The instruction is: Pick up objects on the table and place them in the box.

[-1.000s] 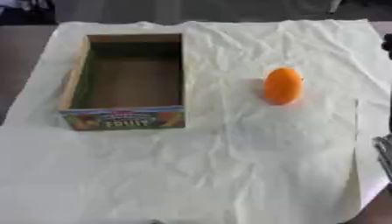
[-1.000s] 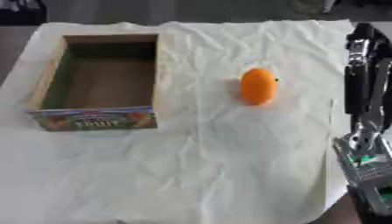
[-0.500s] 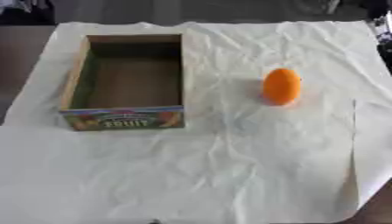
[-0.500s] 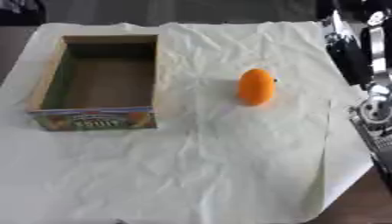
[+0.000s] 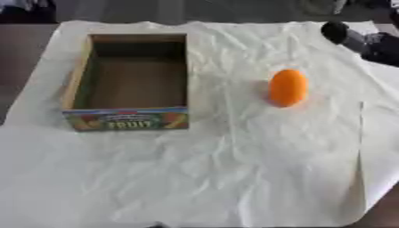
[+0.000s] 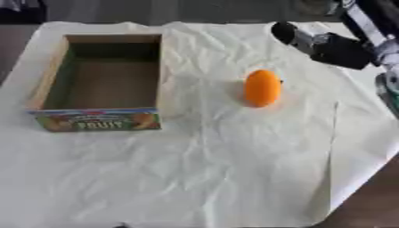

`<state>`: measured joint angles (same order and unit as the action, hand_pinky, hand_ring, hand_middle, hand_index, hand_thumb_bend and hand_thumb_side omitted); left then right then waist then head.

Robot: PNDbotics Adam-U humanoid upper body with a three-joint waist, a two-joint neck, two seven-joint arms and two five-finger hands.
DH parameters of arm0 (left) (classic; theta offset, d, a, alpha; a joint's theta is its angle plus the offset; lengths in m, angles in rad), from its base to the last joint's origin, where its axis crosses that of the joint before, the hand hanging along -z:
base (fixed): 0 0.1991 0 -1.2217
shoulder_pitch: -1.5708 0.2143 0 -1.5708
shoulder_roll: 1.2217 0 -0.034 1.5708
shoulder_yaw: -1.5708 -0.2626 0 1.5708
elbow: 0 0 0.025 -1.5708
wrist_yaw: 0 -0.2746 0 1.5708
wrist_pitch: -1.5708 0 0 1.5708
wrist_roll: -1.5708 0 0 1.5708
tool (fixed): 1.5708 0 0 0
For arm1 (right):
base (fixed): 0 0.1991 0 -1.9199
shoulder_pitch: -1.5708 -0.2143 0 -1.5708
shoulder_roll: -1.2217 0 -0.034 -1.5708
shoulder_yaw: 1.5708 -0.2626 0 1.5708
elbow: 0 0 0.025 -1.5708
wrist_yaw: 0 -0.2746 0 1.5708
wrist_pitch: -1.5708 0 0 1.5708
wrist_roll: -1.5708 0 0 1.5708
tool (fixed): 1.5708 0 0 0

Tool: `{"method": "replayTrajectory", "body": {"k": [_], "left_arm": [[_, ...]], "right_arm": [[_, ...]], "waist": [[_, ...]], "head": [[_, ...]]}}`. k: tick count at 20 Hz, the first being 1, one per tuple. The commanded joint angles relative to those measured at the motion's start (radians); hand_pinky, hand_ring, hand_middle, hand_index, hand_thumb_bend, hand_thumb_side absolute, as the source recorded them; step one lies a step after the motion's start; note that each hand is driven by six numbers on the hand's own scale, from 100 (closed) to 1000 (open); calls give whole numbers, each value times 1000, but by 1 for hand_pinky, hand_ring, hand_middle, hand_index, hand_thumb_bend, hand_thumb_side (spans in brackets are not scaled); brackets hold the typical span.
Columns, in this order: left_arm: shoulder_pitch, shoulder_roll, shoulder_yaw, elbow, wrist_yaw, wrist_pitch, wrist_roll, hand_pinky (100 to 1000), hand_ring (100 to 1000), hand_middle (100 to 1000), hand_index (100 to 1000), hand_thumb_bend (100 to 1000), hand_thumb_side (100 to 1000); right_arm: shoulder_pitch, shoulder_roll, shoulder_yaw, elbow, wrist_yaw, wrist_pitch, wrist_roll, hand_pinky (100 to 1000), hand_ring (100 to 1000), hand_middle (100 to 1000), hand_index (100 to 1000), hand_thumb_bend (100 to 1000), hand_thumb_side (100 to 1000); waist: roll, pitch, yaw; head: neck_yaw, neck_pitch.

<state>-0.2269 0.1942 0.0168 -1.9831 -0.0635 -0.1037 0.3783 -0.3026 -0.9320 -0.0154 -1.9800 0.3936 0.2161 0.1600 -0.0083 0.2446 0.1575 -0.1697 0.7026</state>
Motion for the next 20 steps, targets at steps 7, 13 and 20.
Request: {"method": "replayTrajectory", "body": {"k": [7, 13, 20], "left_arm": [[-6, 24, -5, -17, -2, 2, -10, 324, 703, 843, 717, 100, 747], [-5, 25, -7, -17, -2, 2, -13, 324, 702, 844, 716, 100, 747], [-4, 23, -10, -17, 0, 4, -18, 323, 703, 845, 716, 100, 749]], "right_arm": [[-68, -109, 46, -20, 6, -8, 269, 929, 918, 866, 1000, 831, 645], [-109, -129, 80, -5, 29, 19, 361, 927, 926, 864, 1000, 827, 601], [-208, -119, 156, 91, 98, 48, 429, 920, 926, 867, 1000, 823, 577]], "waist": [[-3, -22, 5], [-5, -22, 9], [-8, -20, 19]], "head": [[-2, 1], [-7, -4], [-15, -10]]}}
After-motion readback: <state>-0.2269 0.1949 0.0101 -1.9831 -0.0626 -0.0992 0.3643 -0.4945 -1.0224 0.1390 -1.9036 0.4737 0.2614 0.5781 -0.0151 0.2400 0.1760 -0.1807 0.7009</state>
